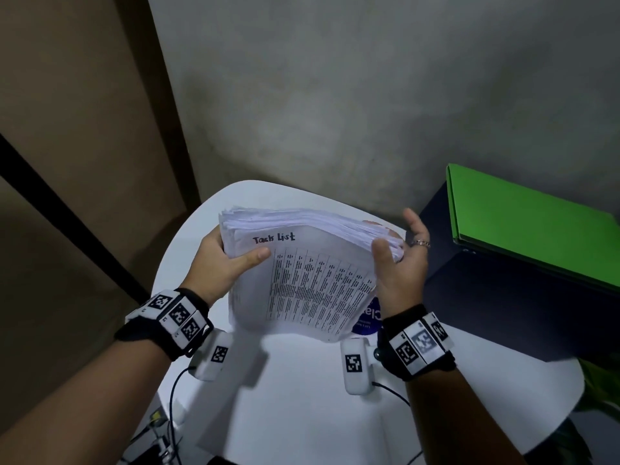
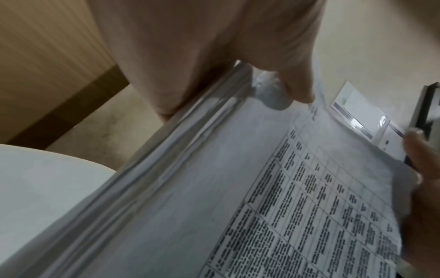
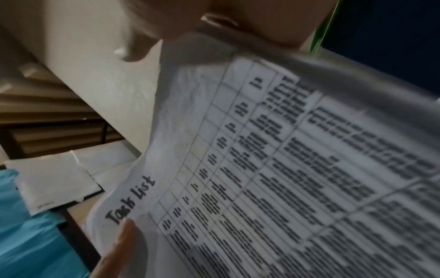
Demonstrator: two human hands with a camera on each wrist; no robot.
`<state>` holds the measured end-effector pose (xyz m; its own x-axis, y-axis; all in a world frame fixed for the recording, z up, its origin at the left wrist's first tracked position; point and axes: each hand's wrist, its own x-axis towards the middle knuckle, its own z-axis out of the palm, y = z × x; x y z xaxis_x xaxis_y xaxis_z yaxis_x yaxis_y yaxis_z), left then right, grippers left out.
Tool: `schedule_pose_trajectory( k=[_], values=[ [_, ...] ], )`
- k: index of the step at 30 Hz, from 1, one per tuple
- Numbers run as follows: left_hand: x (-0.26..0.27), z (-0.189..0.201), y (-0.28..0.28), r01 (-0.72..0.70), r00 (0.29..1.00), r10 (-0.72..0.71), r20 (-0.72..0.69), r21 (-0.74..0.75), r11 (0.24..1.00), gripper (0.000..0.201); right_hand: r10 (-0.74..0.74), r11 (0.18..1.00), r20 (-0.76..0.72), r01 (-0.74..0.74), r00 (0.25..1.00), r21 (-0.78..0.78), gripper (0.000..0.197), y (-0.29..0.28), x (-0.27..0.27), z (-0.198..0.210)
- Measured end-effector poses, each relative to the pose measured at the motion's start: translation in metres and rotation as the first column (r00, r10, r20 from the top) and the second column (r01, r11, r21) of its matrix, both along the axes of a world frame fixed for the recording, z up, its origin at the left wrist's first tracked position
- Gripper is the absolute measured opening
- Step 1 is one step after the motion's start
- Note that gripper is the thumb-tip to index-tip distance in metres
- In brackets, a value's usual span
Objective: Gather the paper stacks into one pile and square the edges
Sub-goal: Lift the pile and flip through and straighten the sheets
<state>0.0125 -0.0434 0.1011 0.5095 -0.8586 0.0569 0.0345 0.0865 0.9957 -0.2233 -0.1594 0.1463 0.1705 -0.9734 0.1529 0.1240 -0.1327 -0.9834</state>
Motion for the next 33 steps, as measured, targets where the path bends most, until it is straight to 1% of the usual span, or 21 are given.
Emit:
schedule_pose_trajectory(
  k=[1,2,3,5,7,8,10,11,13,15,17,18,20,22,24,25,28,29,30,31,33],
  values=[
    [0.0,-0.002,0.0,0.011,1.0,-0.011,-0.006,0.018,1.0,0.051,0.045,0.998,-0.029,-0.043,0.999,0.04,0.085,-0.001,-0.003,-0.008],
    [0.0,-0.003,-0.001,0.008,1.0,-0.008,-0.006,0.035,0.999,0.042,0.061,0.995,-0.082,-0.054,0.995,0.086,0.093,0.001,-0.004,-0.014],
    [-0.001,-0.004,-0.002,-0.009,1.0,0.01,-0.004,0.047,0.999,0.033,0.067,0.993,-0.136,-0.053,0.988,0.107,0.091,0.003,-0.003,-0.016],
    [-0.002,-0.001,-0.004,-0.043,0.999,0.044,-0.006,0.044,0.998,0.025,0.062,0.994,-0.166,-0.046,0.984,0.099,0.076,0.007,-0.001,-0.016],
    [-0.003,0.003,-0.006,-0.065,0.998,0.065,-0.003,0.005,0.998,0.027,0.032,0.997,-0.144,-0.021,0.989,0.08,0.058,0.001,-0.005,-0.018],
    [-0.003,0.004,-0.005,-0.067,0.998,0.067,-0.003,-0.011,0.998,0.028,0.031,0.996,-0.129,-0.021,0.991,0.082,0.056,0.0,-0.007,-0.016],
    [-0.005,0.003,-0.002,-0.052,0.998,0.051,-0.021,-0.012,0.999,0.034,0.059,0.993,-0.121,-0.046,0.991,0.111,0.064,-0.001,-0.011,-0.019],
    [-0.007,0.0,-0.001,-0.034,0.999,0.034,-0.024,0.003,0.999,0.041,0.089,0.988,-0.13,-0.071,0.987,0.136,0.066,0.0,-0.011,-0.023],
    [-0.012,-0.01,0.001,0.003,1.0,-0.003,-0.005,0.05,0.999,0.053,0.133,0.98,-0.177,-0.104,0.975,0.167,0.058,0.005,-0.009,-0.032],
    [-0.011,-0.015,0.0,-0.017,1.0,0.016,0.014,0.083,0.996,0.047,0.13,0.982,-0.214,-0.095,0.968,0.164,0.049,0.008,-0.005,-0.036],
    [-0.012,-0.011,-0.001,-0.056,0.998,0.055,0.018,0.093,0.994,0.036,0.115,0.984,-0.224,-0.079,0.968,0.16,0.053,0.011,-0.003,-0.033],
    [-0.012,-0.007,-0.002,-0.073,0.997,0.071,0.025,0.075,0.995,0.034,0.096,0.986,-0.217,-0.063,0.971,0.155,0.048,0.011,-0.003,-0.029],
    [-0.011,-0.001,-0.002,-0.094,0.995,0.093,0.041,0.026,0.995,0.035,0.047,0.989,-0.176,-0.022,0.983,0.144,0.035,0.009,-0.005,-0.022],
    [-0.011,-0.001,0.002,-0.094,0.995,0.094,0.026,0.022,0.995,0.038,0.036,0.991,-0.147,-0.016,0.989,0.136,0.036,0.01,-0.009,-0.022],
    [-0.014,-0.012,0.008,-0.049,0.999,0.049,0.007,0.089,0.995,0.048,0.083,0.987,-0.189,-0.054,0.978,0.152,0.041,0.014,-0.013,-0.031],
    [-0.017,-0.019,0.009,-0.036,0.999,0.038,-0.008,0.145,0.989,0.049,0.109,0.982,-0.227,-0.068,0.968,0.178,0.039,0.016,-0.013,-0.038],
    [-0.023,-0.028,0.006,-0.043,0.999,0.049,-0.022,0.22,0.975,0.036,0.082,0.976,-0.247,-0.027,0.966,0.217,0.024,0.017,-0.007,-0.044],
    [-0.022,-0.025,0.005,-0.045,0.999,0.049,-0.012,0.23,0.972,0.037,0.052,0.977,-0.248,0.002,0.967,0.213,0.022,0.016,-0.006,-0.041],
    [-0.02,-0.022,0.003,-0.055,0.999,0.054,0.01,0.231,0.971,0.043,0.03,0.98,-0.251,0.022,0.968,0.2,0.021,0.013,-0.005,-0.036],
    [-0.014,-0.016,0.002,-0.078,0.996,0.069,0.048,0.227,0.971,0.058,0.017,0.985,-0.268,0.03,0.963,0.17,0.02,0.01,-0.005,-0.03],
    [-0.002,0.004,0.004,-0.215,0.963,0.184,0.196,0.152,0.965,0.099,0.035,0.997,-0.311,-0.011,0.95,0.079,0.021,0.001,-0.004,-0.014]
  ],
)
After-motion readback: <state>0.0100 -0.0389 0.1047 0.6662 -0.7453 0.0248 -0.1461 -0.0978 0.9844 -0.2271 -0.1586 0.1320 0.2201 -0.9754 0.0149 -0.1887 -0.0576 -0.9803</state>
